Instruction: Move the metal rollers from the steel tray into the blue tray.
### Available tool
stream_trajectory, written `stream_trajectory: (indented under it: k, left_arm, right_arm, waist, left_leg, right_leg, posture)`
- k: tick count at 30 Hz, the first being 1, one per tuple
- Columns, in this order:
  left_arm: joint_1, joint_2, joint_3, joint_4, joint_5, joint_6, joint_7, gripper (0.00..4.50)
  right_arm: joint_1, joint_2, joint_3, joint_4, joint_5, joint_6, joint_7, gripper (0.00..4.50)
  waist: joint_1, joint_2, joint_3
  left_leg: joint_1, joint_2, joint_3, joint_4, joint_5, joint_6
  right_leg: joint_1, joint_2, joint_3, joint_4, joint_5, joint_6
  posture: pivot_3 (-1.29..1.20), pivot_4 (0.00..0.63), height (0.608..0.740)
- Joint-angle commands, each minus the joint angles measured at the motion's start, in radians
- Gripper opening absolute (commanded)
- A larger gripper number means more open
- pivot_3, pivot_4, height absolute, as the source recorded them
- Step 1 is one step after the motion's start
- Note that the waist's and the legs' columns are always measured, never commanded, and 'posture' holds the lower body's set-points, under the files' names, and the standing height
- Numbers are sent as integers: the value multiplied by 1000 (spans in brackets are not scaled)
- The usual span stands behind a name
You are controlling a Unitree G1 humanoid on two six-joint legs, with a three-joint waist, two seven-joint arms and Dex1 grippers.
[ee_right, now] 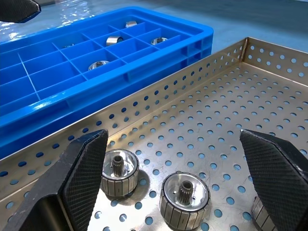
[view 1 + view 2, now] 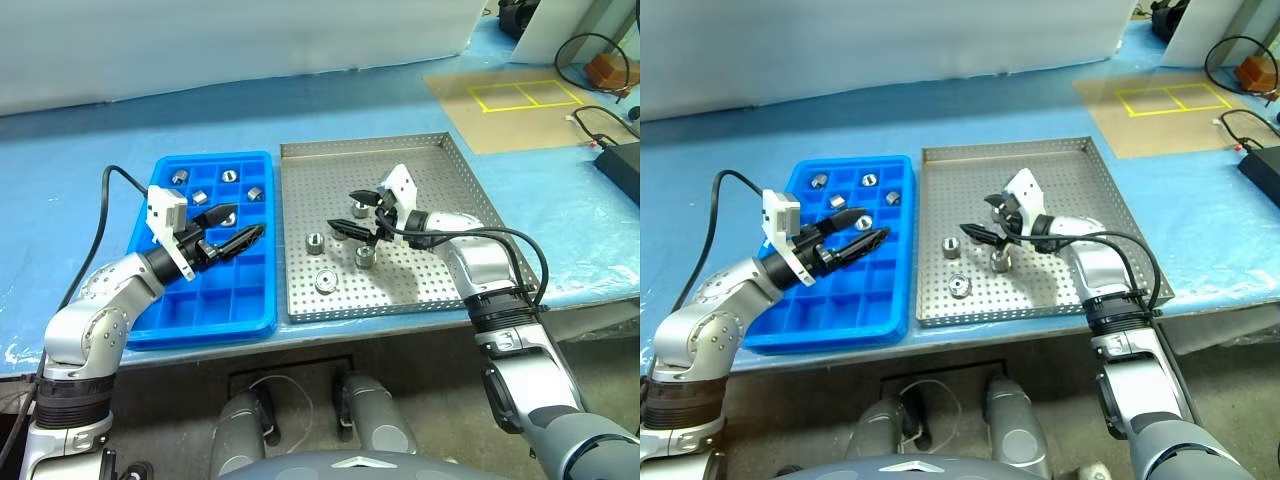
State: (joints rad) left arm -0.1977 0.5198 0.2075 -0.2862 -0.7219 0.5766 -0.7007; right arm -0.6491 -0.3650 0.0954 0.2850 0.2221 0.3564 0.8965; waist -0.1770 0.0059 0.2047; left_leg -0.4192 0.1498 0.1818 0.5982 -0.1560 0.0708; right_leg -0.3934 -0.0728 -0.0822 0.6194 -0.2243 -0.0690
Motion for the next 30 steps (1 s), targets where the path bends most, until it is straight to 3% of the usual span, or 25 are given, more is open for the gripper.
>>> stream_trajectory:
  k: [1,30]
  left_arm:
    - [-14,11,7,-23,-8,-9,-14,4477]
    - [-13,8,2,-27,-5,-5,-17,4477]
  right_arm:
    - [-7,2,-10,-15,8,-20,-2,4500]
    - [-9,5,-9,-6,3,-33,-8,4500]
  waist:
    - [0,0,0]
    - [0,0,0]
  left_leg:
    - [0,0,0,0,0,0]
    - [0,0,0,0,0,0]
  right_leg:
    - [0,0,0,0,0,0]
    - [0,0,0,0,0,0]
  posture:
    - [-545,150,740]
    - [-543,150,740]
